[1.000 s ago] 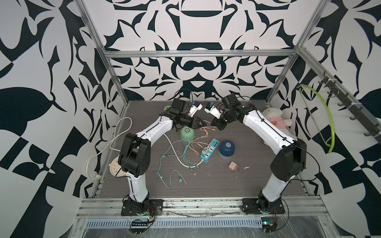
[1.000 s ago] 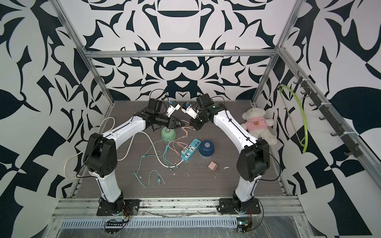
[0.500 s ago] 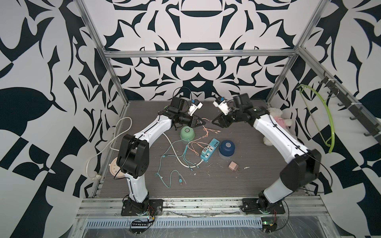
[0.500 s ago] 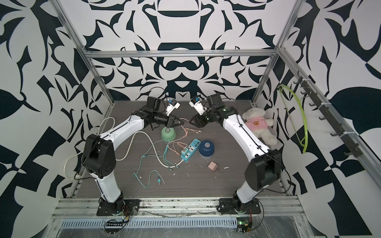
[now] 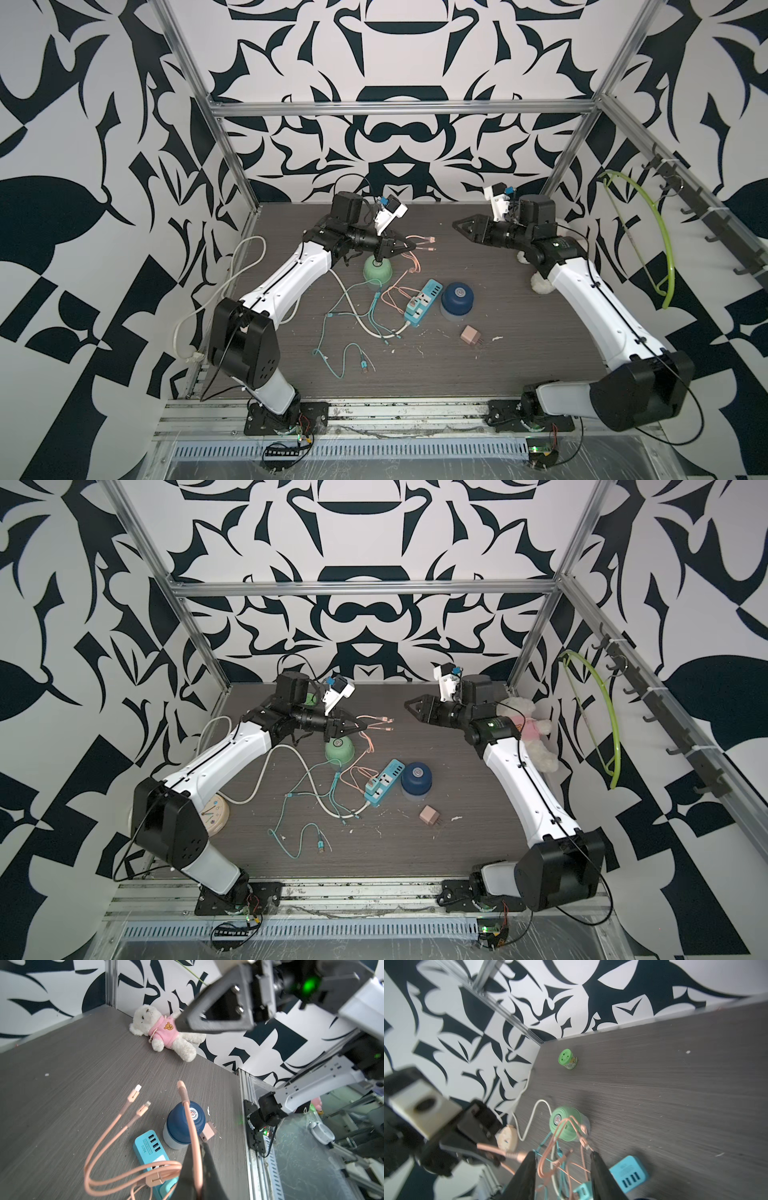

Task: Charge the cordless meat grinders
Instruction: Pick up the charging cable from the center of the board.

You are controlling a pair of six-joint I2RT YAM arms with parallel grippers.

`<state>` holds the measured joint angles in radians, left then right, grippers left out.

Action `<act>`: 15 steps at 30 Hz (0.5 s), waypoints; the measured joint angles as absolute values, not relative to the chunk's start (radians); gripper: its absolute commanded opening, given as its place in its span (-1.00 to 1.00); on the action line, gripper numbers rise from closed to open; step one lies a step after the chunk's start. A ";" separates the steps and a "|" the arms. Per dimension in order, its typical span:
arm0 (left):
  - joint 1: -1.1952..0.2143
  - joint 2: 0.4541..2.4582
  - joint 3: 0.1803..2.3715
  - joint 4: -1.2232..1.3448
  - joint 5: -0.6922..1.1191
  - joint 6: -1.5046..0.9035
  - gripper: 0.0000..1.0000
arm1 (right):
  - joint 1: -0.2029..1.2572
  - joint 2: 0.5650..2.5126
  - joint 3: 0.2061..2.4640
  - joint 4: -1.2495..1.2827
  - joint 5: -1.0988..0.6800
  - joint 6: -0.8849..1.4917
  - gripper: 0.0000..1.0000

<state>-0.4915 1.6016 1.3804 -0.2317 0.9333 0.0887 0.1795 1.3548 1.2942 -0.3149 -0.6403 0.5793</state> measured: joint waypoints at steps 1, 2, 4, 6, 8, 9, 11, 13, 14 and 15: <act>-0.496 1.588 1.364 -0.212 0.932 0.101 -1.00 | 0.178 1.361 1.299 -0.306 -0.665 0.641 0.10; -0.500 1.579 1.351 -0.194 0.932 0.109 -1.00 | 0.178 1.361 1.299 -0.300 -0.686 0.678 0.13; -0.507 1.570 1.336 -0.153 0.936 0.118 -1.00 | 0.179 1.360 1.299 -0.293 -0.748 0.735 0.17; -0.508 1.570 1.335 -0.130 0.941 0.123 -1.00 | 0.179 1.361 1.298 -0.278 -0.808 0.758 0.19; -0.507 1.570 1.335 -0.114 0.946 0.126 -1.00 | 0.179 1.365 1.295 -0.262 -0.870 0.763 0.21; -0.507 1.570 1.335 -0.108 0.949 0.128 -1.00 | 0.179 1.370 1.293 -0.252 -0.900 0.766 0.22; -0.506 1.570 1.335 -0.101 0.953 0.129 -1.00 | 0.179 1.384 1.287 -0.231 -0.949 0.772 0.21; -0.506 1.571 1.335 -0.095 0.956 0.128 -1.00 | 0.179 1.400 1.279 -0.210 -0.991 0.783 0.16; -0.506 1.571 1.335 -0.094 0.956 0.127 -1.00 | 0.179 1.406 1.276 -0.203 -1.006 0.786 0.14; -0.506 1.572 1.335 -0.093 0.956 0.126 -1.00 | 0.179 1.412 1.274 -0.200 -1.021 0.788 0.14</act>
<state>-0.5060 1.5719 1.3346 -0.0925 0.9558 0.1257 0.1791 1.4117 1.2739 -0.1997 -1.0206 0.7883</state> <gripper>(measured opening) 0.056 0.578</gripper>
